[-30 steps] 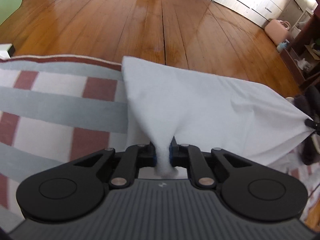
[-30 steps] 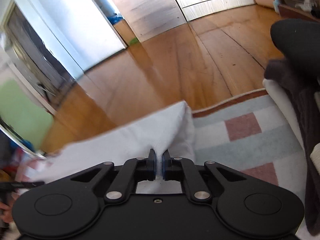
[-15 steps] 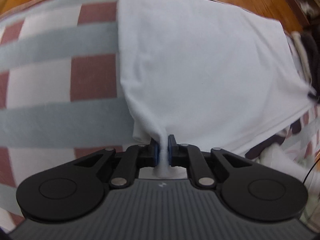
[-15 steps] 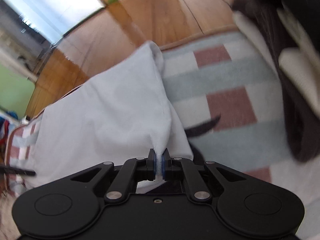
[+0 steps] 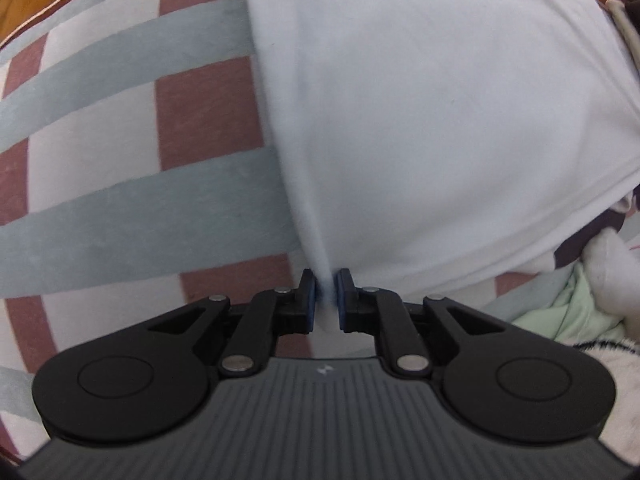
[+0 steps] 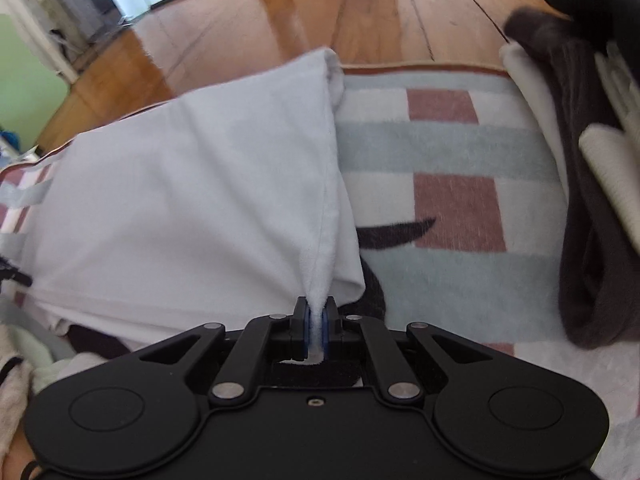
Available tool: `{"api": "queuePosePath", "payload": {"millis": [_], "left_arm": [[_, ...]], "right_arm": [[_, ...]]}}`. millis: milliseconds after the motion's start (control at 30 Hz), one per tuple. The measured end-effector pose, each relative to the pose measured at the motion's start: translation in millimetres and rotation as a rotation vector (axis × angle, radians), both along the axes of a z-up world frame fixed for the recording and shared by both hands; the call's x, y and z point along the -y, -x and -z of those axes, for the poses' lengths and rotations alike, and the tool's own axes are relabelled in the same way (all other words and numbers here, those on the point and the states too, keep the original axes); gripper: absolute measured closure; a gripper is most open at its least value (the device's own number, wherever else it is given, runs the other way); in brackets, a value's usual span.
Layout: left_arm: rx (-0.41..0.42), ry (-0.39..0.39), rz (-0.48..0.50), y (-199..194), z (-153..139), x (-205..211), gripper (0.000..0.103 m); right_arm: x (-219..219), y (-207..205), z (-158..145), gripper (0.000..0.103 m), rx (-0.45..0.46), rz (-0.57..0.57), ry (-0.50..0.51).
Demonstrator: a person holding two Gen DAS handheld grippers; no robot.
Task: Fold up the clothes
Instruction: 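Hold the strip edge with both grippers and fold it over the shirt, then open both grippers and release the folded white T-shirt on the rug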
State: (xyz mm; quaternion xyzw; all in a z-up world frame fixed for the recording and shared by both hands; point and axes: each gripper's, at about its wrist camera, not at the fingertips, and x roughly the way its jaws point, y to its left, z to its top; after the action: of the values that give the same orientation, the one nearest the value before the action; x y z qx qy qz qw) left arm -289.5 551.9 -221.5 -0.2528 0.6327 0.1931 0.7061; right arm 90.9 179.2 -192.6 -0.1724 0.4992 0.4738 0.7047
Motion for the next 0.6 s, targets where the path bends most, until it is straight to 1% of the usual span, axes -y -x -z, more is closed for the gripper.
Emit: {"api": "queuePosePath", "payload": {"millis": [67,133,167,200,233,267,333,367,400,500,533,567,600], "left_arm": [[-0.008,-0.024,-0.004,5.6,-5.6,-0.4,0.088],[-0.009,-0.050,-0.018,11.7,-12.7,-1.8,0.079],[0.000,-0.061,-0.033,16.2,-16.4,-3.4,0.071],[0.030,-0.071,-0.067,23.7,-20.4,-6.7,0.063],[0.060,-0.080,-0.101,31.3,-24.4,-10.0,0.059],[0.089,-0.089,-0.135,38.8,-28.4,-13.3,0.054],[0.116,-0.106,-0.216,50.8,-33.9,-21.3,0.054],[0.122,-0.115,-0.261,55.9,-35.9,-25.6,0.054],[0.138,-0.120,-0.296,57.3,-39.8,-29.4,0.054],[0.248,-0.122,-0.347,38.2,-62.1,-37.3,0.054],[0.285,-0.122,-0.364,31.8,-69.5,-40.0,0.054],[0.322,-0.122,-0.381,25.4,-76.9,-42.6,0.053],[0.358,-0.122,-0.397,19.0,-84.4,-45.2,0.050]], "right_arm": [[-4.0,4.8,2.7,0.096,0.060,-0.036,0.059],[-6.3,11.4,8.2,0.095,0.108,-0.079,0.093],[-6.1,14.1,8.7,0.095,0.132,-0.103,0.094],[-4.5,15.9,7.4,0.094,0.156,-0.122,0.094],[-2.3,16.4,6.3,0.091,0.182,-0.135,0.105],[0.0,13.5,6.3,0.091,0.205,-0.127,0.126],[4.7,4.1,7.4,0.089,0.245,-0.090,0.174],[7.0,-3.5,3.3,0.086,0.231,-0.054,0.151],[9.4,-12.9,-3.4,0.081,0.195,-0.007,0.100],[1.2,-41.6,-27.1,0.079,0.036,0.098,-0.105],[-8.1,-51.9,-32.4,0.074,-0.034,0.106,-0.171],[-18.3,-63.1,-34.1,0.069,-0.125,0.104,-0.238],[-29.8,-74.4,-31.1,0.061,-0.212,0.104,-0.290]]}}
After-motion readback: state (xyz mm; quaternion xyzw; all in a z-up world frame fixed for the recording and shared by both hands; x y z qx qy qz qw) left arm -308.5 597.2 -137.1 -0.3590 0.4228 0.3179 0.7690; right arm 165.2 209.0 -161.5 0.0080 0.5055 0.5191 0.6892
